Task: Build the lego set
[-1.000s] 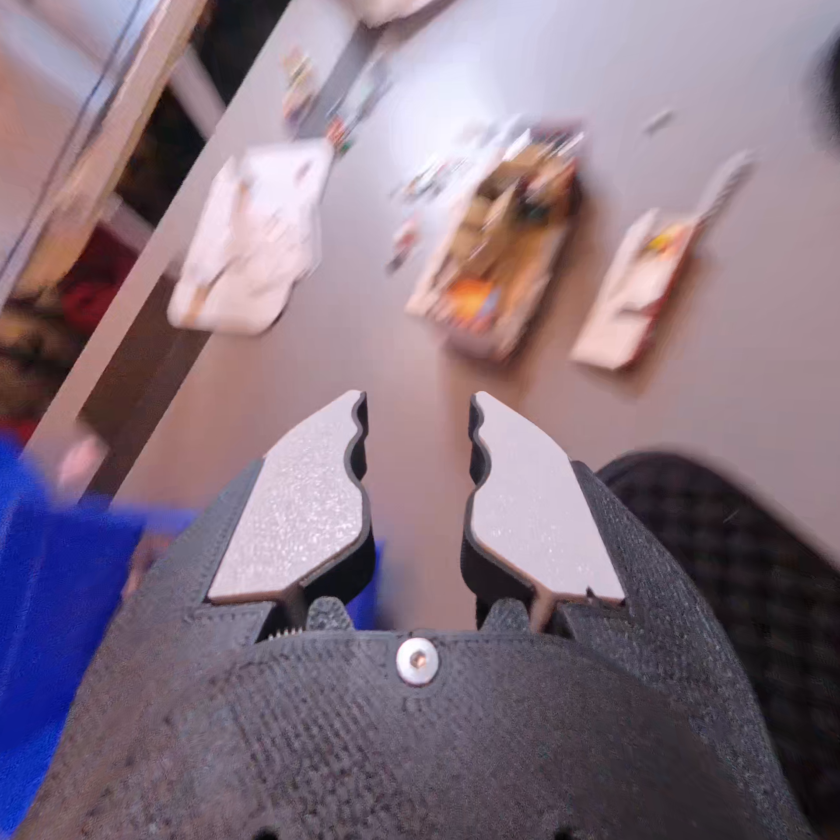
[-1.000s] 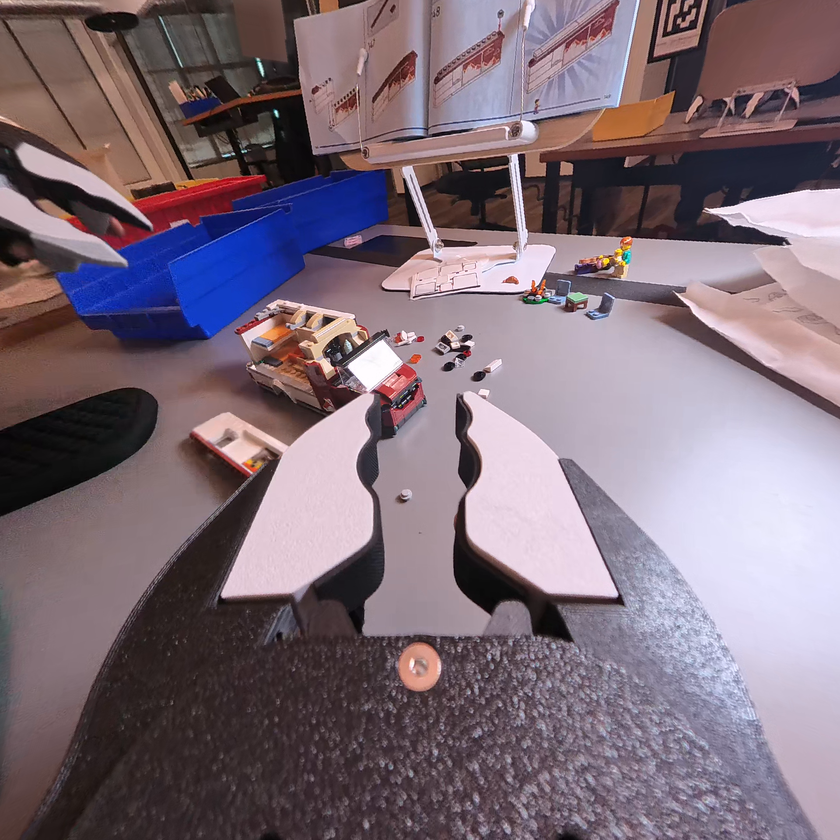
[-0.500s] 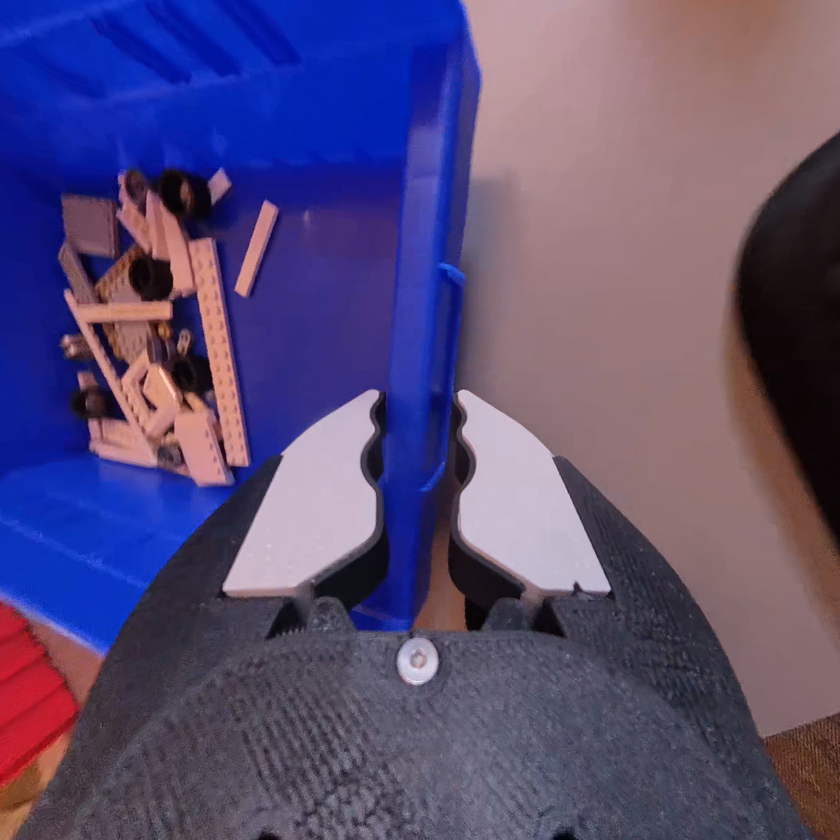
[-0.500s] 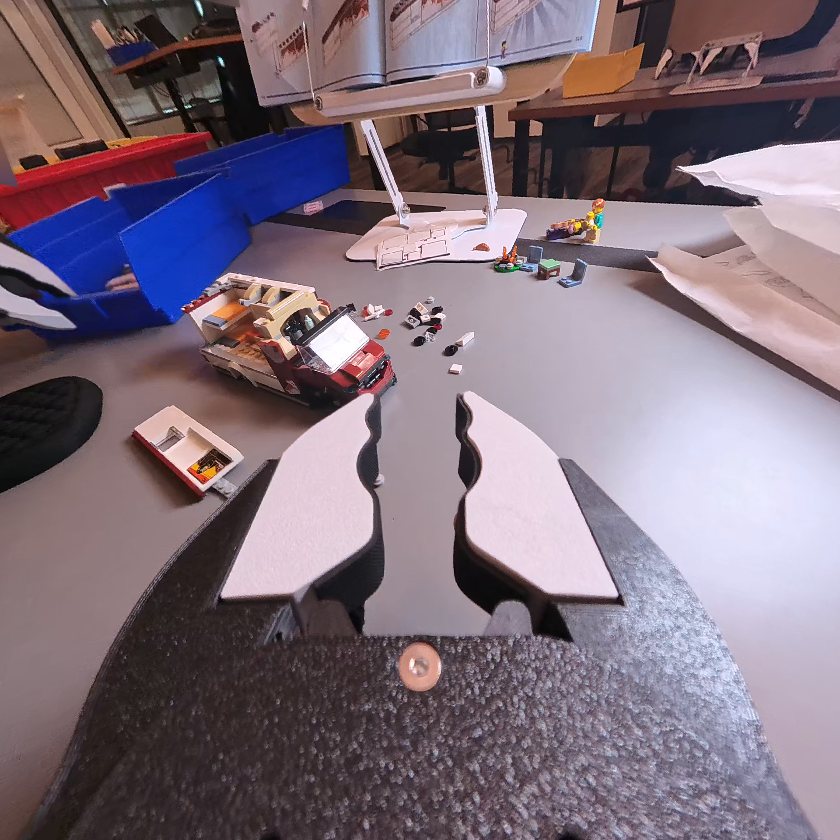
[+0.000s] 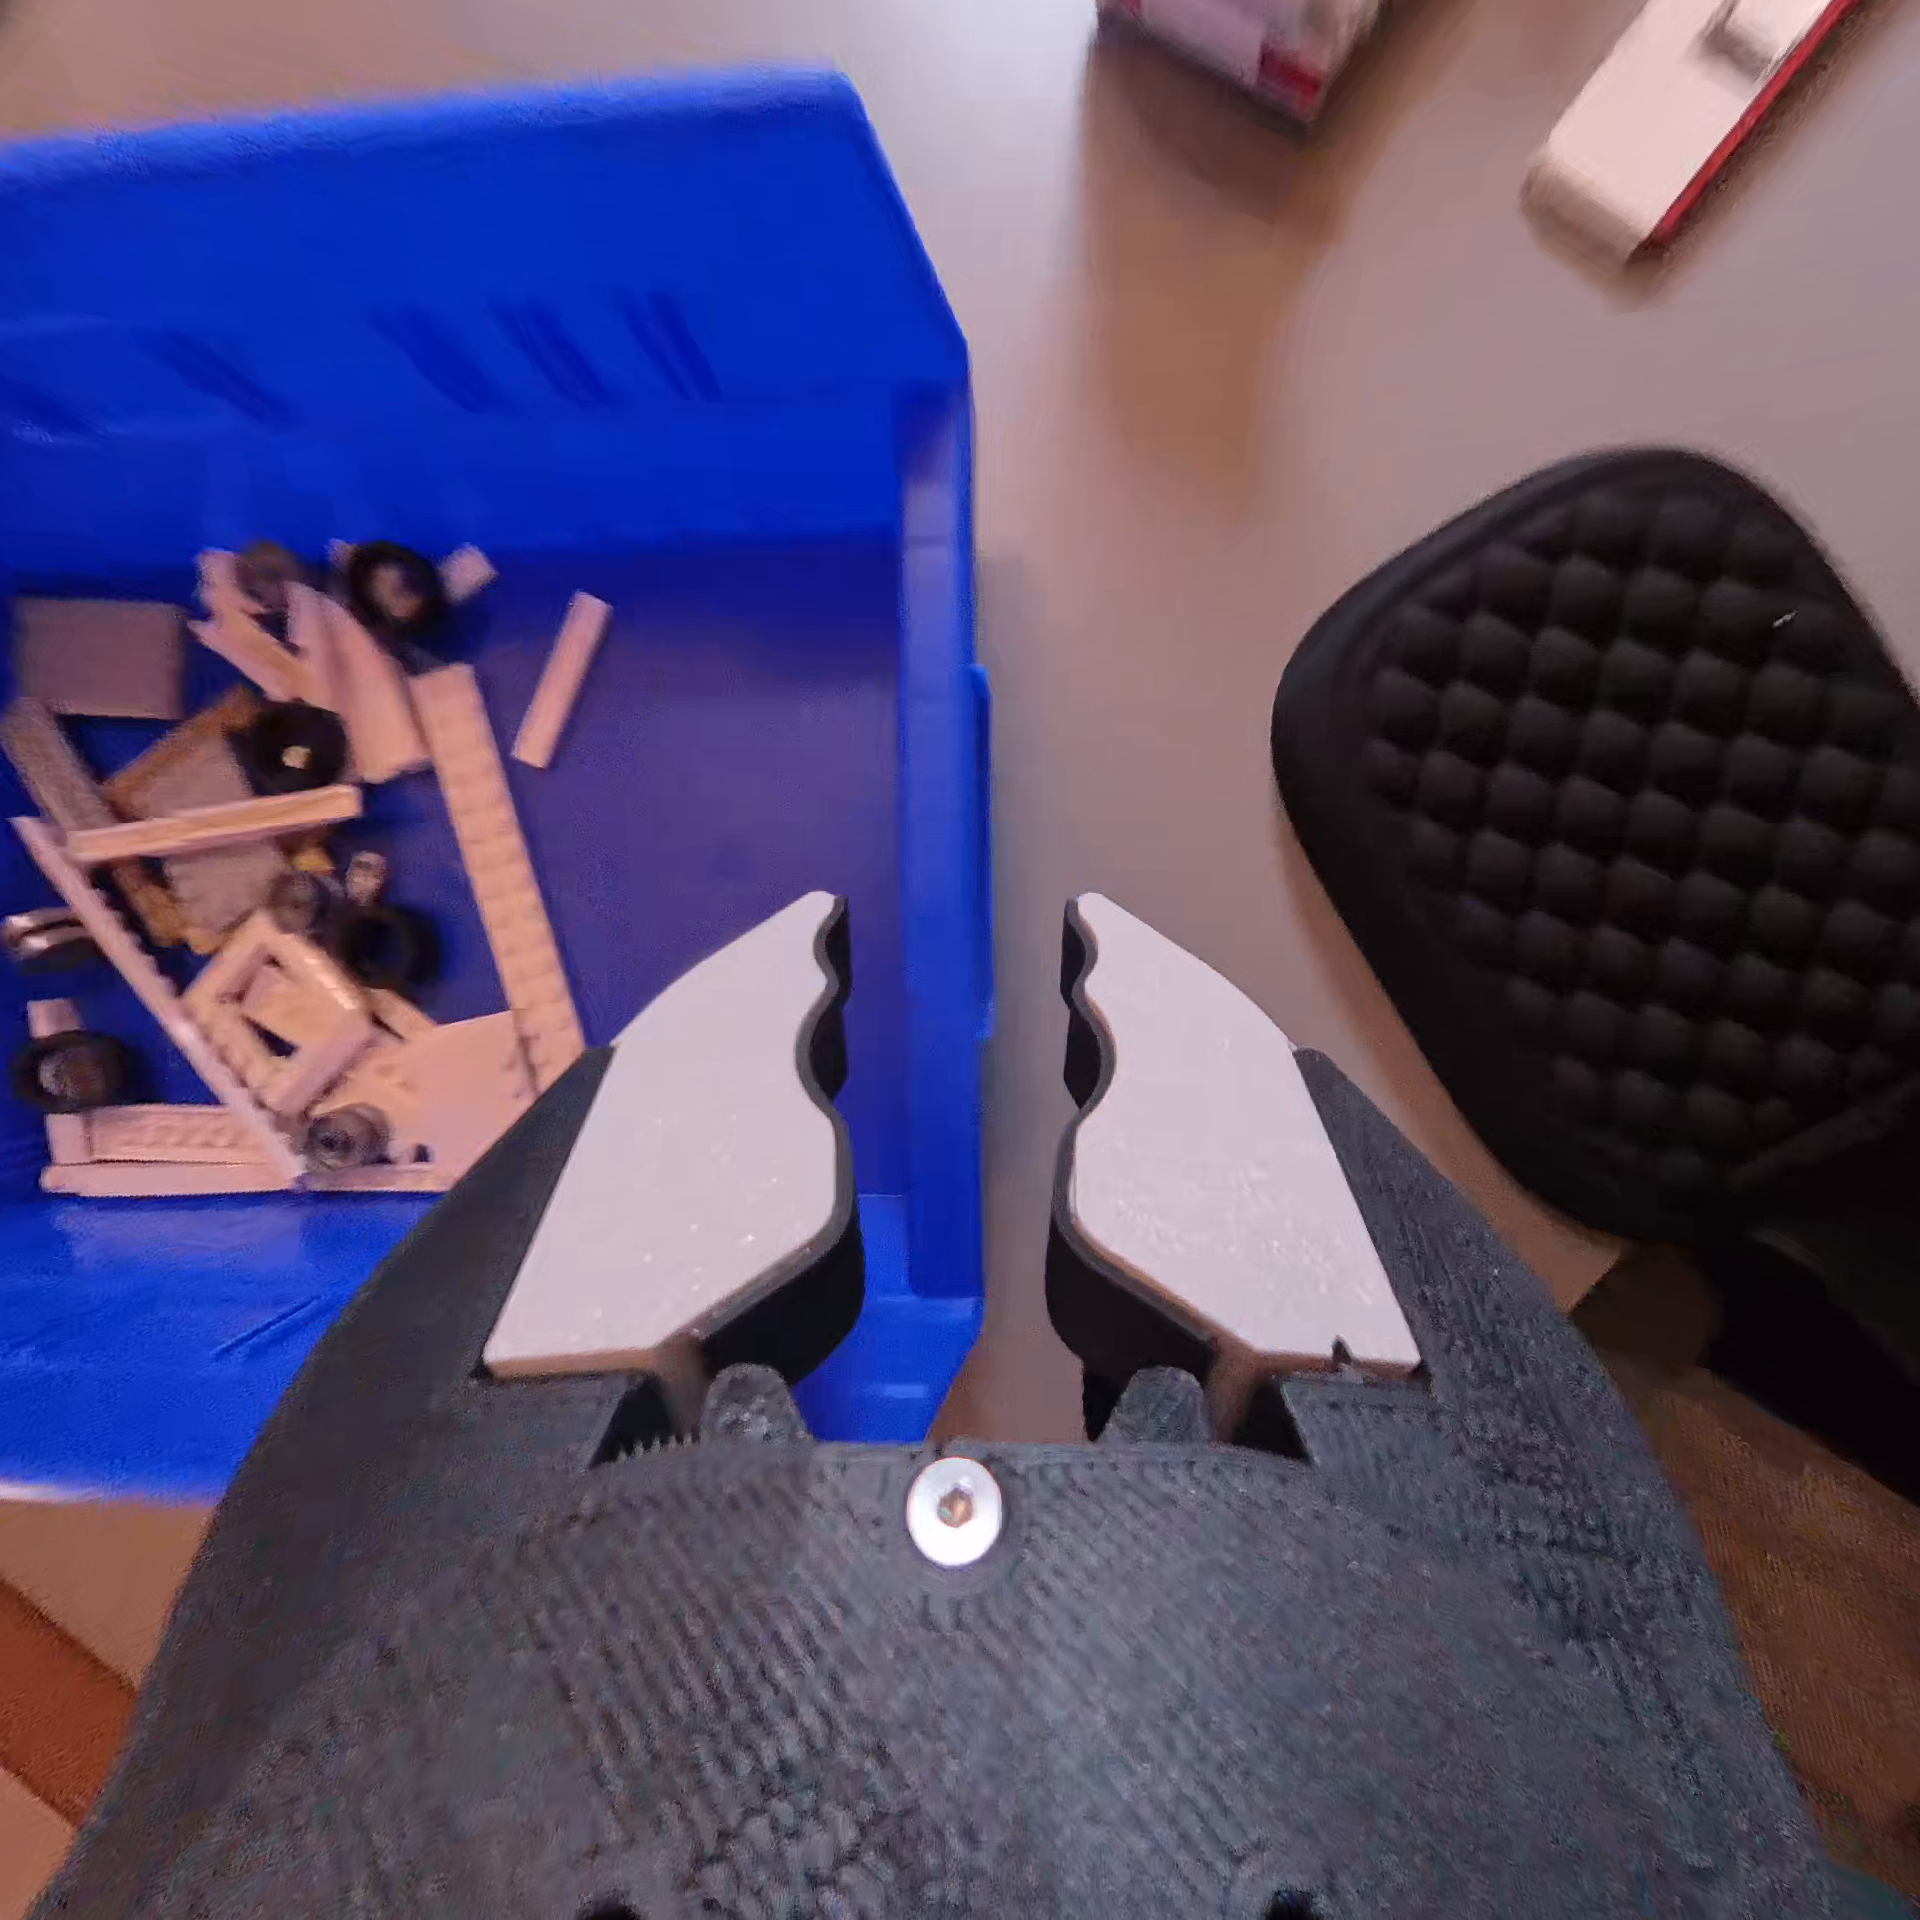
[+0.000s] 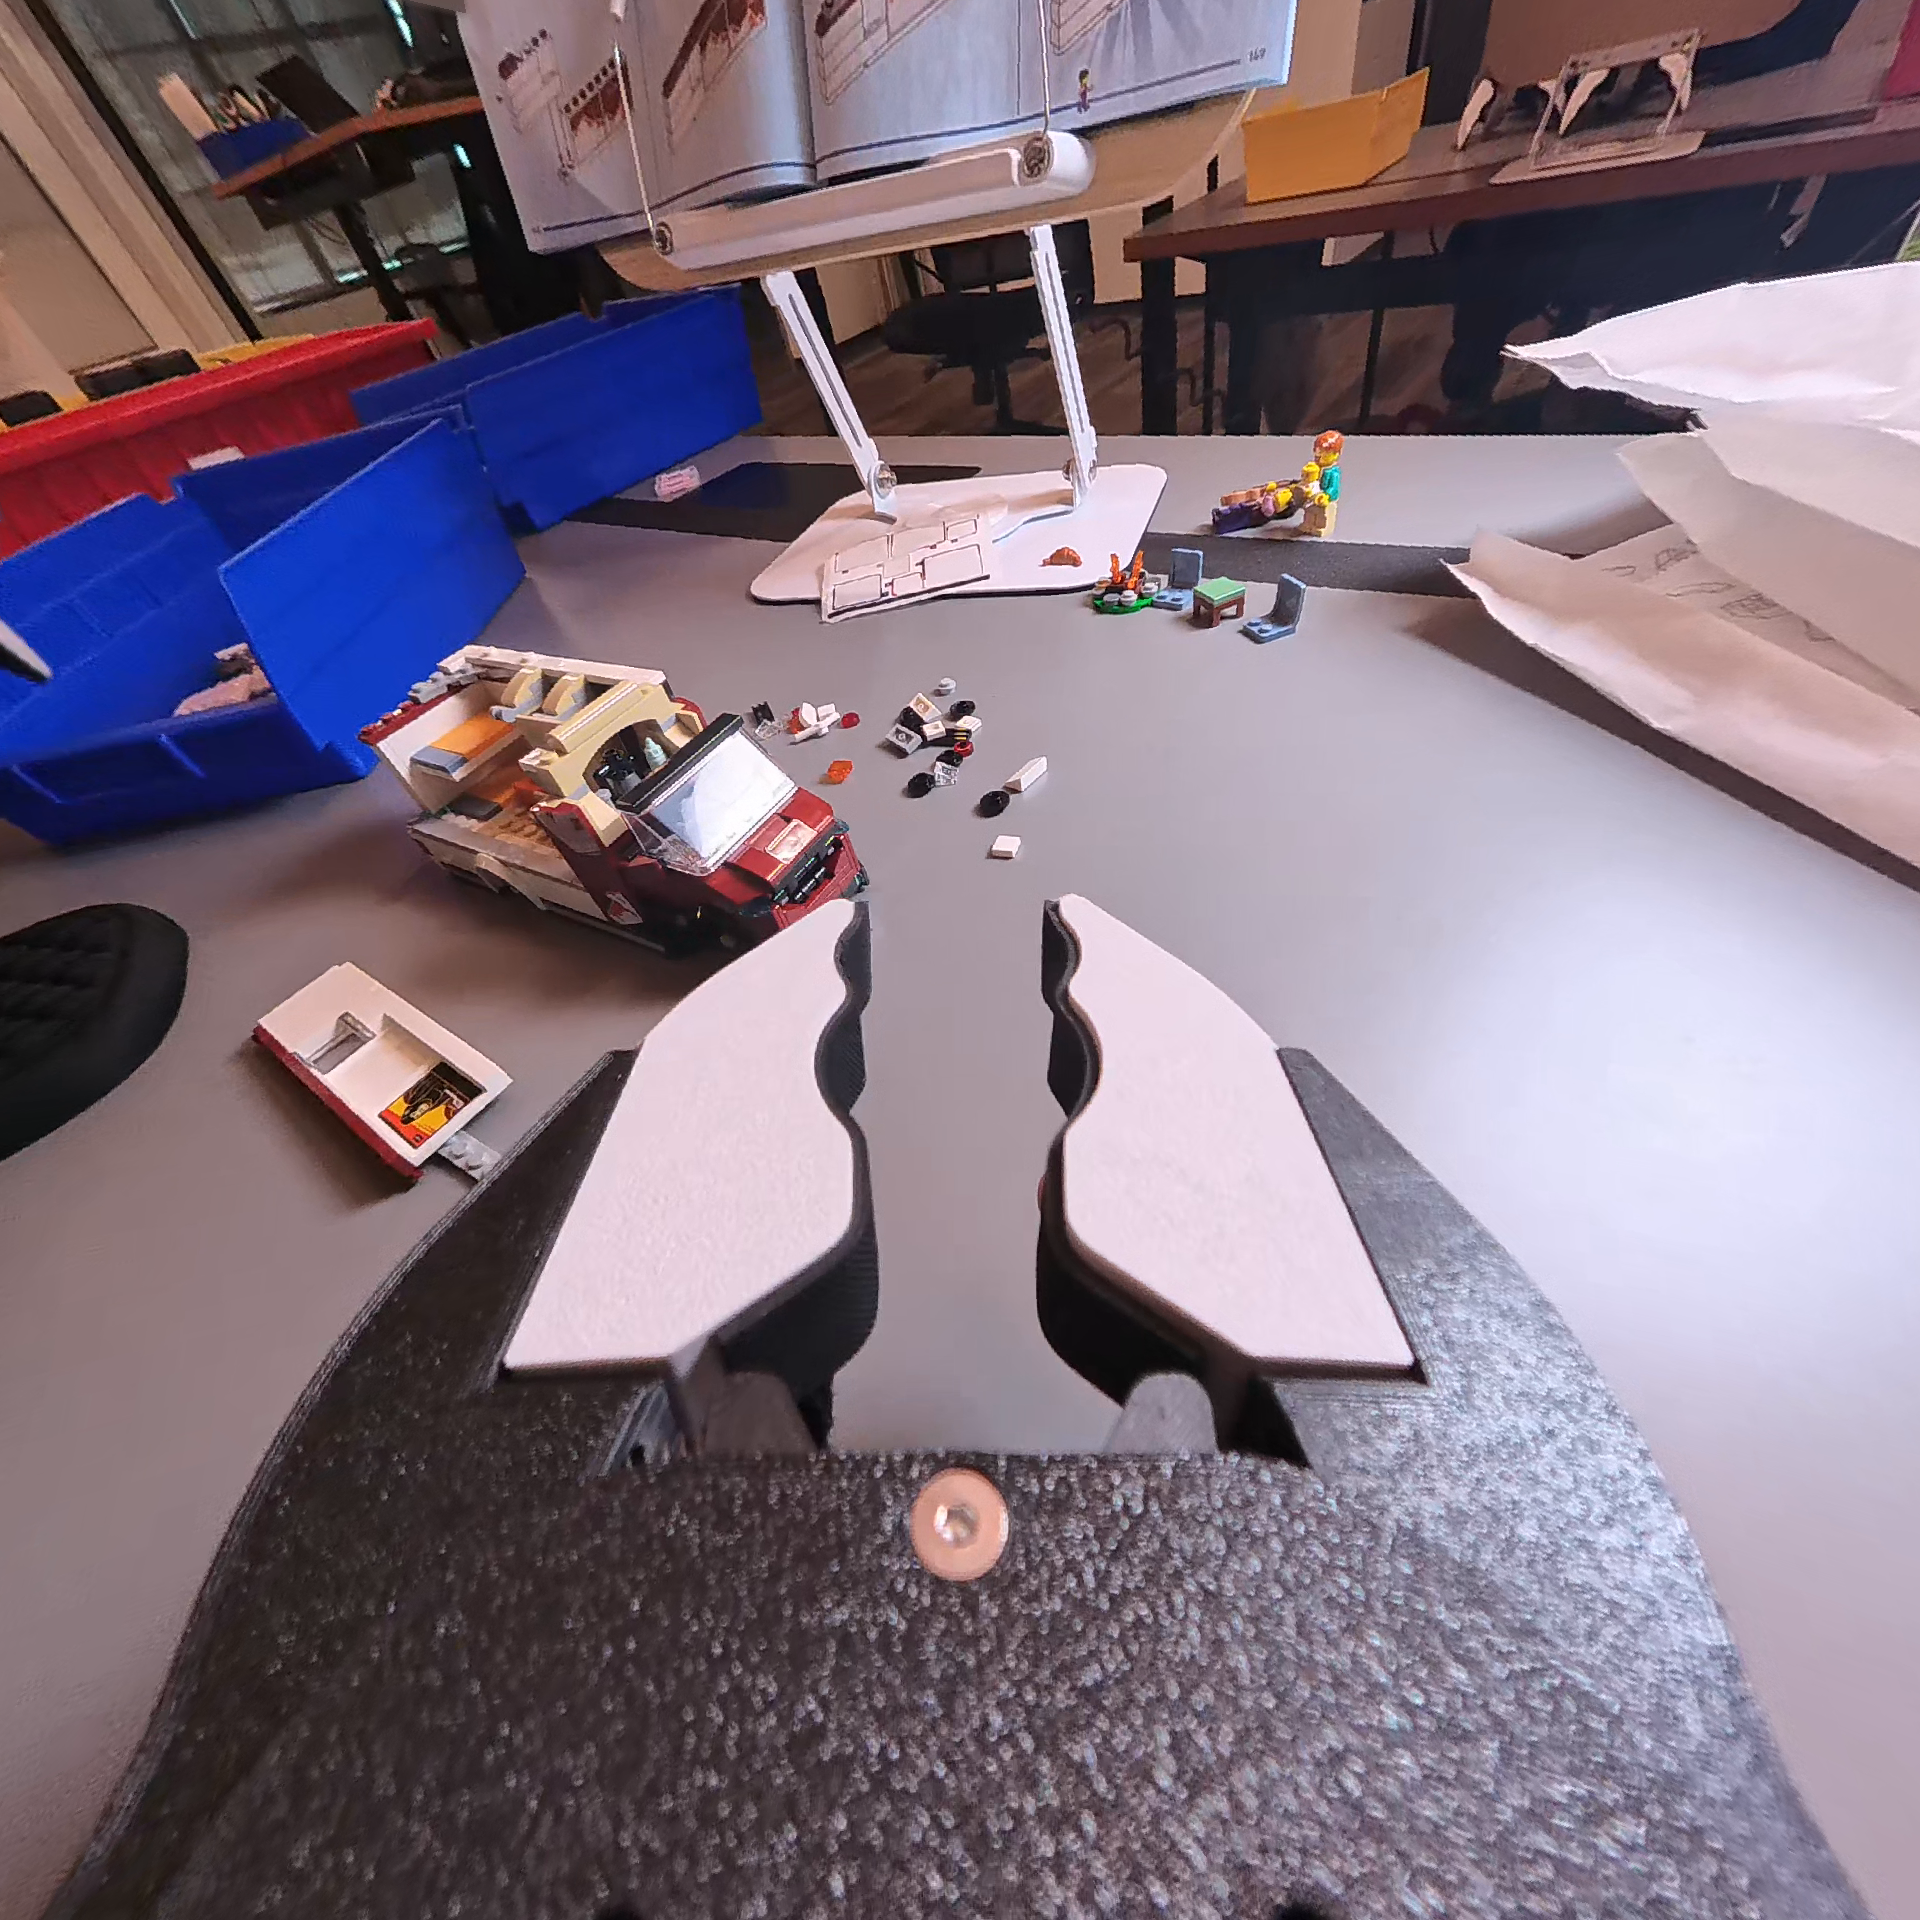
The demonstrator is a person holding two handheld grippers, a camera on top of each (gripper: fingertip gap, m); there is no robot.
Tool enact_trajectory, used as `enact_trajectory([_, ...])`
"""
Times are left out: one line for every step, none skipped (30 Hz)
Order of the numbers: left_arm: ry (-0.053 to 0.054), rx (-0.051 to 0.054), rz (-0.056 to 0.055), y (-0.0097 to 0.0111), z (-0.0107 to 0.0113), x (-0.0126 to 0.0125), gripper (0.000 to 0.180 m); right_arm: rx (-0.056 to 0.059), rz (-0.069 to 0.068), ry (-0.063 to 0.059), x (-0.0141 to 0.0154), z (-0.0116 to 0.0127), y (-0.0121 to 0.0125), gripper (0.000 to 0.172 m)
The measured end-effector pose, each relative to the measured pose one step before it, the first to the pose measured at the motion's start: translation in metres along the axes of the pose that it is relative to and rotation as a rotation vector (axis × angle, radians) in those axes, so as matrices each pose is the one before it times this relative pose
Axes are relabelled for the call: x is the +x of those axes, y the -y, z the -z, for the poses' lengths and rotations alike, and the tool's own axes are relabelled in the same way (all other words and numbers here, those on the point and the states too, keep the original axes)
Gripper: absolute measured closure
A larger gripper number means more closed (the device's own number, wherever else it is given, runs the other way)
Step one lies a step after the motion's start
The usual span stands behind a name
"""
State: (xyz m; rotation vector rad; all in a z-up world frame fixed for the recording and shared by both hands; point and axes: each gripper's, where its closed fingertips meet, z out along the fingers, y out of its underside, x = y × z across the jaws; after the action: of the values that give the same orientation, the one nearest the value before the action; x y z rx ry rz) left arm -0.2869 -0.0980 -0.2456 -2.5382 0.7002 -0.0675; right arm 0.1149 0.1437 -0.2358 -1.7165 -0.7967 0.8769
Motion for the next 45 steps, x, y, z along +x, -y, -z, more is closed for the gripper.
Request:
enact_trajectory([0.0395,-0.0741,-0.0221,-0.00739,-0.01429,0.00099,0.141,0.0015,-0.0015,0.0008,0.00003,0.0001,0.00019,0.141])
enact_trajectory([0.0439,-0.0814,-0.0312,-0.00896,-0.01318,0.00031,0.142,0.0021,0.001,0.0017,-0.00016,0.00035,0.00047,0.141])
enact_trajectory([0.0381,-0.0808,-0.0252,-0.00865,-0.00906,-0.00016,0.146,0.0025,0.0032,0.0014,-0.00018,0.00057,0.00052,0.141])
enact_trajectory([0.0713,-0.0247,-0.0232,-0.00127,-0.00342,-0.00693,0.154,0.0029,0.0031,0.0016,0.0,0.00077,0.00067,0.141])
enact_trajectory([0.0098,-0.0042,-0.0017,0.00049,-0.0002,-0.00119,0.154,0.0044,0.0007,0.0034,-0.00014,0.00098,0.00096,0.141])
enact_trajectory([-0.0139,-0.0227,0.0141,-0.00264,0.00182,0.00052,0.155,0.0054,-0.0022,0.0041,0.00004,0.00109,0.00103,0.141])
enact_trajectory([-0.0129,-0.0125,-0.0078,-0.00267,0.00638,0.00044,0.154,0.0068,-0.0031,0.0037,-0.00002,0.00137,0.00123,0.141])
enact_trajectory([-0.0244,0.0324,0.0043,0.00225,0.01306,0.00061,0.154,0.0083,-0.0028,0.003,0.0001,0.0016,0.00127,0.141])
enact_trajectory([-0.0342,0.0673,0.0255,0.00704,0.01925,-0.00031,0.154,0.0085,-0.0039,0.0024,0.00009,0.00167,0.0011,0.141])
enact_trajectory([-0.0227,0.0736,0.0254,0.00875,0.02161,-0.00248,0.154,0.0084,-0.0059,0.0037,-0.00017,0.00129,0.00099,0.141])
enact_trajectory([0.0091,0.0579,0.0177,0.00772,0.01886,-0.00741,0.152,0.0077,-0.0073,0.0054,-0.00033,0.00089,0.00073,0.141])
enact_trajectory([0.0375,0.0277,0.0155,0.00347,0.01119,-0.01268,0.152,0.0065,-0.0068,0.0068,-0.00065,0.00051,0.00063,0.141])
enact_trajectory([0.0294,-0.0067,0.0121,-0.00276,0.00064,-0.01244,0.151,0.0049,-0.0038,0.0075,-0.00088,0.00037,0.0007,0.141])
enact_trajectory([0.0105,-0.0356,0.0107,-0.0081,-0.00984,-0.00715,0.152,0.0051,0.0002,0.0054,-0.00085,0.00054,0.00122,0.141])
enact_trajectory([0.0005,-0.05,-0.0191,-0.01014,-0.01438,0.0008,0.152,0.0062,0.003,0.0023,-0.00054,0.00097,0.00163,0.141])
enact_trajectory([-0.0161,-0.0321,-0.028,-0.00591,-0.01121,0.00922,0.154,0.0066,0.0029,-0.0012,-0.00024,0.00124,0.00162,0.141])
enact_trajectory([-0.0271,0.0215,-0.023,0.00295,-0.00468,0.01325,0.156,0.0052,0.0011,-0.0036,0.00019,0.00165,0.00115,0.141])
enact_trajectory([-0.0113,0.0242,0.0099,0.00417,-0.00029,0.00976,0.159,0.0042,-0.0006,-0.0033,0.00028,0.00148,0.00059,0.141])
enact_trajectory([0.0141,0.011,-0.0152,0.00025,0.00013,0.00494,0.159,0.0033,-0.0025,-0.0018,0.00035,0.00097,0.00003,0.141])
enact_trajectory([0.0029,0.0116,0.005,-0.0009,-0.00091,0.00395,0.159,0.0018,-0.0042,0.0005,0.00021,0.00046,-0.00023,0.141])
enact_trajectory([-0.0013,0.0057,0.0119,-0.00246,-0.00205,0.00273,0.159,0.0,-0.0042,0.0031,0.00005,-0.0003,-0.00031,0.141])
enact_trajectory([0.0024,0.0022,0.0102,-0.00292,-0.00259,0.0016,0.159,-0.0012,-0.0028,0.0048,-0.00033,-0.00052,-0.00017,0.141])
enact_trajectory([0.0024,-0.002,0.0078,-0.00277,-0.00256,0.00157,0.159,-0.0026,-0.0011,0.0045,-0.00047,-0.00094,-0.00025,0.141])
enact_trajectory([0.0038,-0.0006,0.0041,-0.00207,-0.00258,0.0015,0.159,-0.0032,0.0011,0.003,-0.00062,-0.00096,-0.00034,0.141])
enact_trajectory([0.0068,0.0,0.0018,-0.00135,-0.00284,0.00162,0.16,-0.0036,0.0032,0.0019,-0.00069,-0.00097,-0.00037,0.141])
enact_trajectory([0.0078,0.0007,-0.0007,-0.00121,-0.00305,0.00164,0.16,-0.0036,0.0041,0.0014,-0.00079,-0.00062,-0.00056,0.141])
enact_trajectory([0.0035,0.0,0.0022,-0.00158,-0.0033,0.00201,0.16,-0.0032,0.0039,0.0005,-0.00062,-0.00058,-0.0006,0.141])
enact_trajectory([-0.0053,0.0079,0.0027,-0.00109,-0.0022,0.00257,0.162,-0.0029,0.0026,-0.0013,-0.00008,-0.00014,-0.00073,0.141])
enact_trajectory([-0.0107,0.0225,0.0081,0.00069,0.00028,0.00242,0.164,-0.002,-0.0002,-0.0021,0.0003,-0.00011,-0.00042,0.141])
enact_trajectory([-0.0133,0.0312,0.0097,0.00197,0.00438,0.00109,0.163,0.0,-0.0029,-0.0016,0.00049,0.00019,-0.00012,0.141])
enact_trajectory([-0.0173,0.0431,0.0228,0.00405,0.00881,-0.00015,0.16,0.0012,-0.0041,-0.0012,0.00051,0.00025,0.00015,0.141])
enact_trajectory([-0.0017,0.0531,0.0328,0.00607,0.01221,-0.0042,0.156,0.0005,-0.0038,-0.0004,0.00039,-0.00002,-0.00001,0.141])
enact_trajectory([0.0223,0.0616,0.0337,0.00774,0.01435,-0.00912,0.156,-0.0002,-0.0023,0.0004,0.00031,-0.00015,-0.00008,0.141])
enact_trajectory([0.0366,0.0584,0.0309,0.00786,0.01409,-0.01246,0.156,-0.0004,-0.0005,0.0,0.00025,-0.00035,-0.00014,0.141])
enact_trajectory([0.0469,0.041,0.0305,0.00581,0.01202,-0.01484,0.156,-0.0005,0.0004,0.0001,0.00006,-0.00033,-0.00011,0.141])
enact_trajectory([0.0521,0.0167,0.0252,0.00296,0.00896,-0.01614,0.156,-0.0005,0.0005,0.001,-0.0002,-0.00036,-0.00003,0.141])
enact_trajectory([0.0534,-0.0064,0.0102,-0.00021,0.00564,-0.01641,0.155,0.0003,0.0007,0.0012,-0.0003,-0.00026,0.00023,0.141])
enact_trajectory([0.0497,-0.0157,-0.0007,-0.0014,0.00256,-0.01577,0.153,0.0001,0.0012,0.0005,-0.00027,-0.00008,0.00006,0.141])
enact_trajectory([0.0327,-0.0165,0.0055,-0.00112,-0.00023,-0.0134,0.153,0.0,0.0017,0.0,-0.00021,0.00006,0.00002,0.141])
enact_trajectory([0.0119,-0.0147,0.0138,0.00005,-0.00301,-0.00958,0.152,0.0014,0.0015,-0.0008,-0.00012,0.00019,0.00027,0.141])
enact_trajectory([-0.0111,-0.0129,0.0072,0.00127,-0.00558,-0.00406,0.151,0.0028,0.0011,-0.0009,-0.00008,0.00029,0.00054,0.141])
enact_trajectory([-0.0184,-0.0092,-0.0079,0.00238,-0.00745,-0.00104,0.151,0.0027,0.0013,-0.0011,0.0001,0.00033,0.00056,0.141])
enact_trajectory([-0.0176,-0.0155,-0.0136,0.00176,-0.00886,-0.00009,0.151,0.0019,0.0021,-0.0021,0.00019,0.00033,0.00065,0.141])
enact_trajectory([-0.0222,-0.0252,-0.0108,0.0009,-0.00995,0.00123,0.149,0.0013,0.0033,-0.0024,0.00008,0.00039,0.00062,0.141])
enact_trajectory([-0.0232,-0.026,-0.0146,0.00139,-0.01006,0.00228,0.147,0.0017,0.0042,-0.0025,-0.00012,0.00064,0.00057,0.141])
